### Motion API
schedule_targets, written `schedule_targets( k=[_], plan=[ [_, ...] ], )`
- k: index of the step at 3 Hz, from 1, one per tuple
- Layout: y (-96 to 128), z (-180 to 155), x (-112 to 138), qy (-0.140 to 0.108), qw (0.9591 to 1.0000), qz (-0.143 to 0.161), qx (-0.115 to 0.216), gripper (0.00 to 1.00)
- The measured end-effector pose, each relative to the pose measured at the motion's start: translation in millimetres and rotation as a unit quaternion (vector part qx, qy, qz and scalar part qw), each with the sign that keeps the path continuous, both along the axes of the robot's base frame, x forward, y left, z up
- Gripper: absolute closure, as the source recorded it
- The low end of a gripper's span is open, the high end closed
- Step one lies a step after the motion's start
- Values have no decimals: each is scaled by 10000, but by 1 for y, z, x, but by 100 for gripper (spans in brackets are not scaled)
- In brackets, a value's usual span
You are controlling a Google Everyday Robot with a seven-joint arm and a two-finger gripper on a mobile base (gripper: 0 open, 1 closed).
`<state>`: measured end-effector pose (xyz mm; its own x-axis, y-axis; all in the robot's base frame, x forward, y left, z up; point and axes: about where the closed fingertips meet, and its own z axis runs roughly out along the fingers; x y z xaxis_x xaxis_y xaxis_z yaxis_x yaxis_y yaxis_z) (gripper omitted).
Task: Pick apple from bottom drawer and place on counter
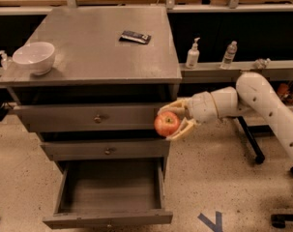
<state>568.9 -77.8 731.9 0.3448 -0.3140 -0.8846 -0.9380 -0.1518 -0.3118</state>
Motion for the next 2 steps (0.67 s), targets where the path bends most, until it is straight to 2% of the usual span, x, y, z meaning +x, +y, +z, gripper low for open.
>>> schedule_targets(
  k=[1,2],
  plan=[
    [-6,57,24,-22,9997,110,-210,100],
    [-5,99,48,-46,9993,179,-317,100]
  ],
)
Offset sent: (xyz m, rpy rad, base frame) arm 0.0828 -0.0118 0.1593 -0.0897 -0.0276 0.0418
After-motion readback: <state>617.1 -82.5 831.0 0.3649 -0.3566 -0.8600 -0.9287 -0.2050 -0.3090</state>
